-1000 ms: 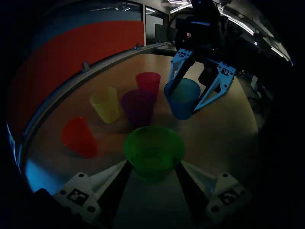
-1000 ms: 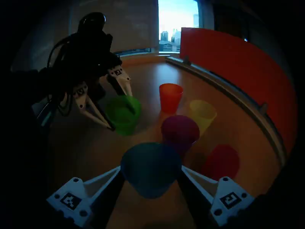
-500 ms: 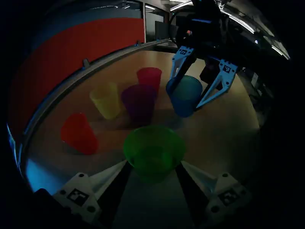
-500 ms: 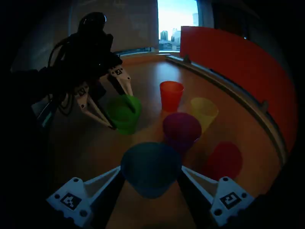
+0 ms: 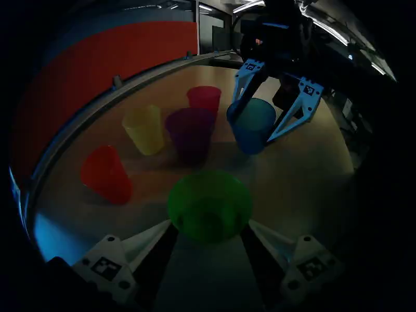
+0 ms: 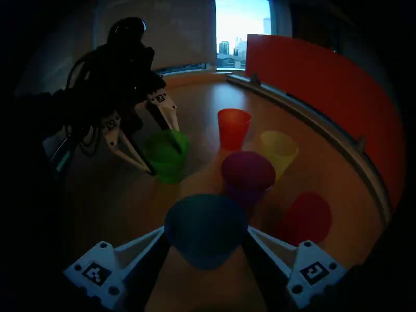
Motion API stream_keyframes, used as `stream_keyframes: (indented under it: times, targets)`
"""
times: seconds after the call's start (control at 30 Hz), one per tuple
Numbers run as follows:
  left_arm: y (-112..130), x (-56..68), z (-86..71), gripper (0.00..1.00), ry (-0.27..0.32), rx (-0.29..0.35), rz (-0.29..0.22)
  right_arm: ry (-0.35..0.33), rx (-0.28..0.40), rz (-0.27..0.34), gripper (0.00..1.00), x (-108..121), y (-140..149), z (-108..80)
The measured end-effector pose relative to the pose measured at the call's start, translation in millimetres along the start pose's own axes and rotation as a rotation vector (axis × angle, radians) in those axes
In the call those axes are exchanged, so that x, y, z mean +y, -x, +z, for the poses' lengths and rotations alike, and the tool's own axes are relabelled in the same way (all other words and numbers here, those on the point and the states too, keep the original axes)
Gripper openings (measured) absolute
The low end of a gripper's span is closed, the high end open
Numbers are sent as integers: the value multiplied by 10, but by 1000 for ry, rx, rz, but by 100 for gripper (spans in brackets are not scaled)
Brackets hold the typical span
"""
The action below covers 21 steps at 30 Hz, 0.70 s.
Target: Pour water
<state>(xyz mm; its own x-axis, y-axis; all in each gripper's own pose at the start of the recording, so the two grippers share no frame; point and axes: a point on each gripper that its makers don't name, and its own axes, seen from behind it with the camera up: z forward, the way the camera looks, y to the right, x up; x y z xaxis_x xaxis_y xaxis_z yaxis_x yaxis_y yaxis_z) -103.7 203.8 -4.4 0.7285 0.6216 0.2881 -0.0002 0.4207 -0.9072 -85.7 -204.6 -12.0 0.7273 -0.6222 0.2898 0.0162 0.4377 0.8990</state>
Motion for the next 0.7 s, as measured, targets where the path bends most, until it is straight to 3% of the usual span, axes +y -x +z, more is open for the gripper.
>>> stream_keyframes:
  times: [0.3,0.7]
  targets:
    - [54,-12,-2,84,0,5,-17,-5,1,0,90,-14,-1,32]
    - [154,32,5,85,-3,-27,1,-11,-1,13,90,-38,49,125]
